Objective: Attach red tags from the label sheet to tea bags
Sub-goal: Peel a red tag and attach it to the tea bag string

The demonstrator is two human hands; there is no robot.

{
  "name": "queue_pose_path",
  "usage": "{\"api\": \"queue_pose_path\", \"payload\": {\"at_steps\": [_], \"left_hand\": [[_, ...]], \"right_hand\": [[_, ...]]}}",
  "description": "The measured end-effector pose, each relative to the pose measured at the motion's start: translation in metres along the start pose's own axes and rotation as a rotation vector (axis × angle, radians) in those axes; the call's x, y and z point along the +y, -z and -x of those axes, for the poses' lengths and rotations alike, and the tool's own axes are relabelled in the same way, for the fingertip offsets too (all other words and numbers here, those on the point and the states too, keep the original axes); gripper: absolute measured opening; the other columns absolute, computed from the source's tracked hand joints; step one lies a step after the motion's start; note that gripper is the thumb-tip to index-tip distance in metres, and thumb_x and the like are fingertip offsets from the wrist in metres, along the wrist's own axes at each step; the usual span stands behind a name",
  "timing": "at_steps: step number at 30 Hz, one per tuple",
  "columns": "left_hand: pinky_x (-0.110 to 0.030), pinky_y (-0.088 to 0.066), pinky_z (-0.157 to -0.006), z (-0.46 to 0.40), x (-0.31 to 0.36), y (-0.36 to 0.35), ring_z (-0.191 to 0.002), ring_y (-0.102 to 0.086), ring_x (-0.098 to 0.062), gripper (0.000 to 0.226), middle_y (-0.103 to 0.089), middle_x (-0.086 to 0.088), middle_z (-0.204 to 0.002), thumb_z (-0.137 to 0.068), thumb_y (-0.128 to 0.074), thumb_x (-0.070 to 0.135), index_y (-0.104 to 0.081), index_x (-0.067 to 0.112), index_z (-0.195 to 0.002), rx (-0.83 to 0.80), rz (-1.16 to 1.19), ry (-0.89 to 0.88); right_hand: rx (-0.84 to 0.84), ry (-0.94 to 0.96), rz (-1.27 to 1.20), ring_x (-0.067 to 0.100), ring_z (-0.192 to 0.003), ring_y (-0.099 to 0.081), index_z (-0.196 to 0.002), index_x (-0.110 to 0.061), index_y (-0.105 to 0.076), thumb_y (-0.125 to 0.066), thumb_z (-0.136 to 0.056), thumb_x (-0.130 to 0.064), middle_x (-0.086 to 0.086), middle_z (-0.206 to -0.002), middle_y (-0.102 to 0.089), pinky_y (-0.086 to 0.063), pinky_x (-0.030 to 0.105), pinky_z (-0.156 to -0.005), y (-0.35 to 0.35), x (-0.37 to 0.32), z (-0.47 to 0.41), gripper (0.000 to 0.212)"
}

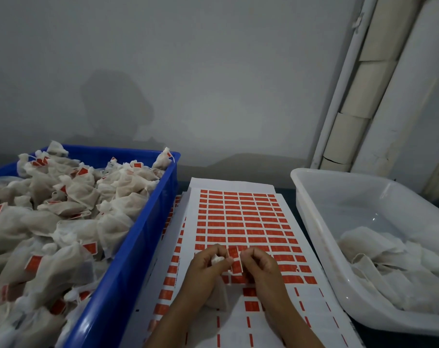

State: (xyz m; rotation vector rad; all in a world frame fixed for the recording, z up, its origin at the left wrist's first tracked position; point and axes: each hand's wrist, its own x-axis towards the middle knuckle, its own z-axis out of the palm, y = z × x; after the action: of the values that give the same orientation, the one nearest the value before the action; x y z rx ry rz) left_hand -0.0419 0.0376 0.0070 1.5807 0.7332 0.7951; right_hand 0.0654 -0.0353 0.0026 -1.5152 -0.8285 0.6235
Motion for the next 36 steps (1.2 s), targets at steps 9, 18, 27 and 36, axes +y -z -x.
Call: {"api": "queue_pose_path", "payload": {"at_steps": [9, 18, 27, 36], "left_hand": [[-0.013, -0.048, -0.072, -0.0015, -0.0018, -0.0005, -0.081, -0.061, -0.015, 0.014, -0.064, 0.004, -0.08, -0.09, -0.054, 0.022, -0.058, 0.02, -0.077, 0.048, -0.074, -0.001], [-0.018, -0.051, -0.08, -0.0024, -0.0044, -0.0002, -0.085, -0.062, -0.013, 0.012, -0.064, 0.009, -0.085, -0.089, -0.057, 0.026, -0.057, 0.024, -0.077, 0.043, -0.136, -0.022], [-0.009, -0.045, -0.069, -0.0023, -0.0047, 0.0009, -0.088, -0.063, -0.009, 0.01, -0.066, 0.014, -0.09, -0.09, -0.055, 0.026, -0.058, 0.024, -0.081, 0.056, -0.114, -0.009], [-0.007, -0.042, -0.069, -0.0029, -0.0029, 0.0018, -0.087, -0.061, -0.012, 0.012, -0.064, 0.009, -0.087, -0.09, -0.055, 0.026, -0.057, 0.024, -0.078, 0.045, -0.152, -0.026]], "right_hand": [[0.07, 0.139, 0.056, 0.007, -0.066, -0.06, -0.076, -0.018, -0.06, -0.05, -0.09, -0.028, -0.006, -0.067, -0.063, -0.049, 0.011, -0.063, -0.0031, 0.0053, 0.0018, 0.02], [0.12, 0.212, 0.12, 0.005, -0.077, -0.063, -0.077, -0.022, -0.06, -0.049, -0.084, -0.037, -0.018, -0.076, -0.065, -0.05, 0.009, -0.064, -0.0042, 0.0083, 0.001, 0.02], [0.208, 0.2, 0.034, 0.016, -0.073, -0.065, -0.079, -0.021, -0.058, -0.047, -0.082, -0.039, -0.01, -0.077, -0.066, -0.051, 0.016, -0.069, -0.0021, 0.0026, 0.0034, 0.021], [0.051, 0.115, 0.074, 0.006, -0.095, -0.059, -0.094, -0.034, -0.056, -0.05, -0.072, -0.051, -0.021, -0.102, -0.06, -0.046, 0.011, -0.074, -0.0024, -0.0007, 0.0007, 0.029]]}}
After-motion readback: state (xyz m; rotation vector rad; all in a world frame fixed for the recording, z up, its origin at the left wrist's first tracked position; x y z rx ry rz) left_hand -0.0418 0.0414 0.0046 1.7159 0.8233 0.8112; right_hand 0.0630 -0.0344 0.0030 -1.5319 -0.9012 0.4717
